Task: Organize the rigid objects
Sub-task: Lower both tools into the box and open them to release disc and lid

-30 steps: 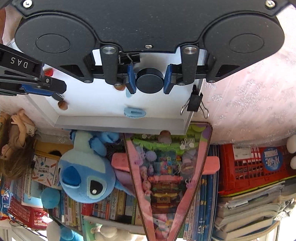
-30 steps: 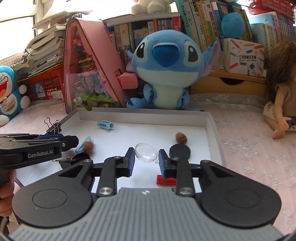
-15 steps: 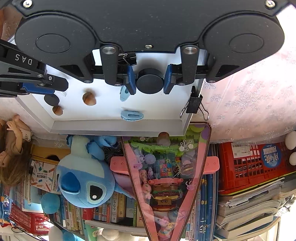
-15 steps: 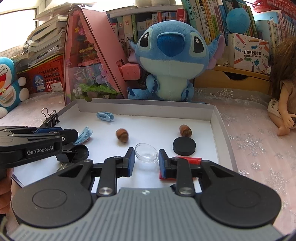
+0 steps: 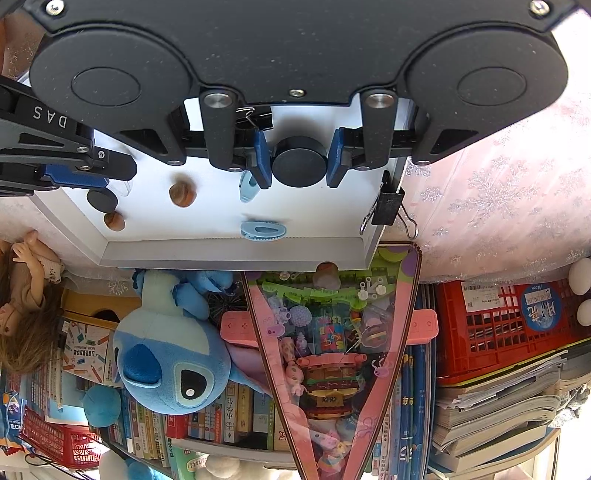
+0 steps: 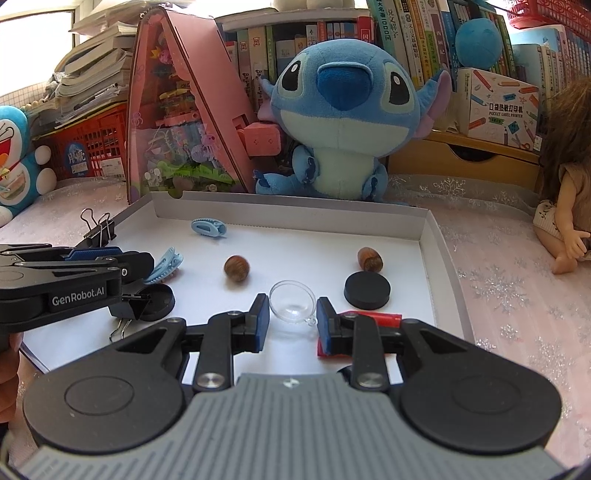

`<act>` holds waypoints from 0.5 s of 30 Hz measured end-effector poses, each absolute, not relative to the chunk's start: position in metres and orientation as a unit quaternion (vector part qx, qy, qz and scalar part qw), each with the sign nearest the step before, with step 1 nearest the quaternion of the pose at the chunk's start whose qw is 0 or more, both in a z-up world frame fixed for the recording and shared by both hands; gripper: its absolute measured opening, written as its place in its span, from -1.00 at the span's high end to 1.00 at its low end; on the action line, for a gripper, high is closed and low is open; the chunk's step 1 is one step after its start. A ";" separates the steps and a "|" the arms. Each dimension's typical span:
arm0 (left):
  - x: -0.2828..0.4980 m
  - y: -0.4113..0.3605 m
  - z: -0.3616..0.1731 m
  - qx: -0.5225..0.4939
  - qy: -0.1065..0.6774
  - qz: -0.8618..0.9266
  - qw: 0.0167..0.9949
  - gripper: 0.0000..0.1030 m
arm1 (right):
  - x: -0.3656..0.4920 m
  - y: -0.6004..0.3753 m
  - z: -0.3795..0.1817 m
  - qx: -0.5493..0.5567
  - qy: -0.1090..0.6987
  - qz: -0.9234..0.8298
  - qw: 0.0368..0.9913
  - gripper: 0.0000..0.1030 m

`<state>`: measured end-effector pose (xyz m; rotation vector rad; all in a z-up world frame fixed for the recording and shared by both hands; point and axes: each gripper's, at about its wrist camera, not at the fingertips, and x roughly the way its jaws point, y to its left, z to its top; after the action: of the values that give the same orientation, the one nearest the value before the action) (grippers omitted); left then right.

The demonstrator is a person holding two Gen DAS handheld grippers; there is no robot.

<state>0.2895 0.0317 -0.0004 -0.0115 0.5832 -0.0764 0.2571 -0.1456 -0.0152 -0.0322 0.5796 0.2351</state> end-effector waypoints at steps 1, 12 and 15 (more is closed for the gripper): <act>0.290 0.032 0.000 -0.006 0.287 -0.038 0.957 0.41 | 0.257 -0.146 -0.015 -0.016 0.285 0.116 0.951 0.35; 0.289 0.032 0.001 -0.006 0.288 -0.035 0.957 0.41 | 0.254 -0.141 -0.016 -0.029 0.284 0.118 0.951 0.25; 0.289 0.032 0.001 -0.007 0.289 -0.034 0.957 0.40 | 0.254 -0.140 -0.016 -0.032 0.284 0.121 0.951 0.24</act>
<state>0.2890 0.0317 0.0011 -0.0133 0.5861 -0.0698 0.2538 -0.1404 -0.0162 -0.0651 0.5782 0.2458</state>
